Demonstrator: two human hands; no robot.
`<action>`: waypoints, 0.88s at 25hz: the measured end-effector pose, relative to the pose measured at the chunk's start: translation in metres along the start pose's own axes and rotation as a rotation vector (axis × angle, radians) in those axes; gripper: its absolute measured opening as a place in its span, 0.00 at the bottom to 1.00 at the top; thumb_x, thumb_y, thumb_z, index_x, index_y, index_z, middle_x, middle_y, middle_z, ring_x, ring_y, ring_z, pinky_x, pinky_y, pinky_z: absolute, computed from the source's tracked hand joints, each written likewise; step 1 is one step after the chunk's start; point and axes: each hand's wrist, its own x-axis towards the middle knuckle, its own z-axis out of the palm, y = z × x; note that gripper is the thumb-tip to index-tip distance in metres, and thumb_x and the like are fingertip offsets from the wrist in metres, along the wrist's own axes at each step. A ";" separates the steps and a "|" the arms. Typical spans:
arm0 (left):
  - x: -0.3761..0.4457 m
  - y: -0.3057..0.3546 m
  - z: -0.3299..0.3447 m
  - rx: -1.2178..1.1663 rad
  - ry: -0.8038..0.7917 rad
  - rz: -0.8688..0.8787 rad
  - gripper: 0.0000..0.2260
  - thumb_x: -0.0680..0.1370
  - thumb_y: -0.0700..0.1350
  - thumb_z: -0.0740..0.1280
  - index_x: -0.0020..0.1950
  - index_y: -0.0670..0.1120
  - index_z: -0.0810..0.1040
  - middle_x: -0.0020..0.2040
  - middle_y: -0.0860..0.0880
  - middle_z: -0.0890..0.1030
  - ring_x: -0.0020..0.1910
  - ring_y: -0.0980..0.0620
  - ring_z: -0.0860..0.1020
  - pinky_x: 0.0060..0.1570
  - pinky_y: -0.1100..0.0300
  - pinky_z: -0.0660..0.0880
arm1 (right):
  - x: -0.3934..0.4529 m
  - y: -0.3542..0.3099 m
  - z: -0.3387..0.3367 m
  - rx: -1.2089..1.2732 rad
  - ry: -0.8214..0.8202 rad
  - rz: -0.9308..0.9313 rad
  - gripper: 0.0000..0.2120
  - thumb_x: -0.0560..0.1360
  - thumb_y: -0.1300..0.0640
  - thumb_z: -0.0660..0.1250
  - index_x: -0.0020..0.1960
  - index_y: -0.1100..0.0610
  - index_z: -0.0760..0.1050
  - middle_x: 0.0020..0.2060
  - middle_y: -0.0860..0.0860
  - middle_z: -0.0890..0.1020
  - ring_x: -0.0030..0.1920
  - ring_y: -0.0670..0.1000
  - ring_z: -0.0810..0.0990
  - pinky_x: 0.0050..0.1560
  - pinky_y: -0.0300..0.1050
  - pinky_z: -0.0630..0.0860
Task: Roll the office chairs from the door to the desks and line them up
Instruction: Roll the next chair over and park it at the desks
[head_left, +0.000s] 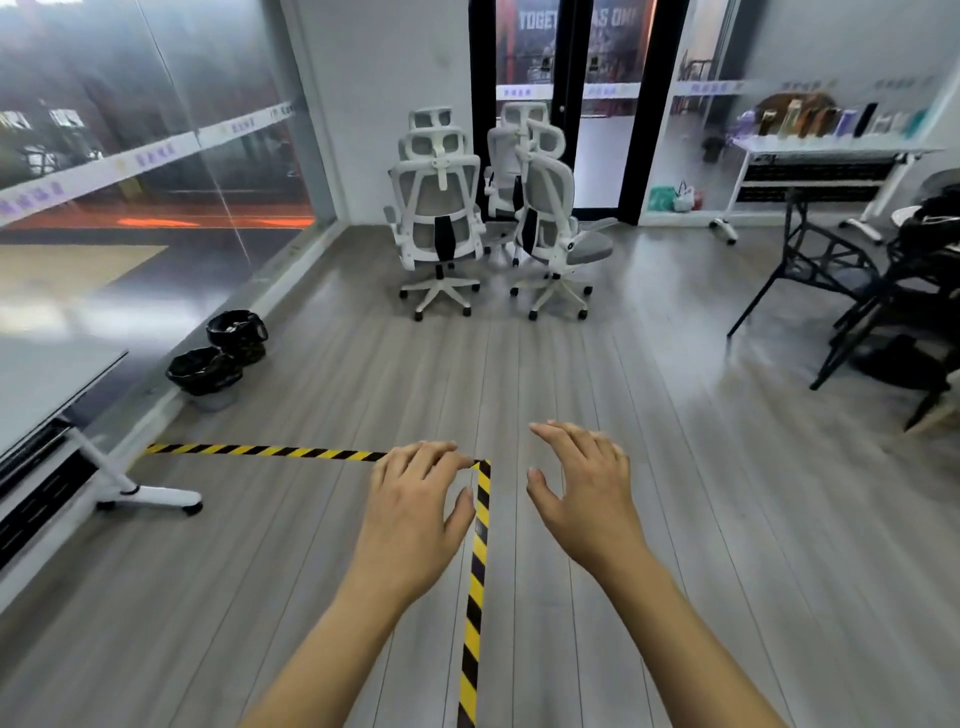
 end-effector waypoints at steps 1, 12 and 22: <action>0.031 -0.005 0.014 -0.005 -0.002 -0.006 0.12 0.79 0.53 0.62 0.61 0.57 0.75 0.63 0.58 0.75 0.65 0.54 0.69 0.67 0.52 0.66 | 0.032 0.013 0.008 0.002 -0.006 0.003 0.22 0.78 0.47 0.64 0.72 0.44 0.68 0.66 0.43 0.74 0.68 0.47 0.67 0.71 0.46 0.53; 0.401 -0.102 0.181 -0.042 -0.019 -0.019 0.18 0.77 0.57 0.55 0.61 0.54 0.76 0.62 0.55 0.77 0.64 0.51 0.71 0.65 0.52 0.66 | 0.388 0.163 0.125 -0.053 -0.056 0.028 0.22 0.79 0.46 0.63 0.72 0.43 0.67 0.67 0.43 0.73 0.69 0.48 0.68 0.72 0.46 0.55; 0.730 -0.176 0.307 -0.064 -0.060 0.055 0.17 0.77 0.58 0.55 0.62 0.56 0.75 0.63 0.57 0.75 0.65 0.55 0.69 0.66 0.55 0.64 | 0.693 0.300 0.215 -0.032 0.010 0.077 0.21 0.78 0.47 0.64 0.71 0.44 0.69 0.65 0.43 0.75 0.67 0.47 0.69 0.71 0.51 0.63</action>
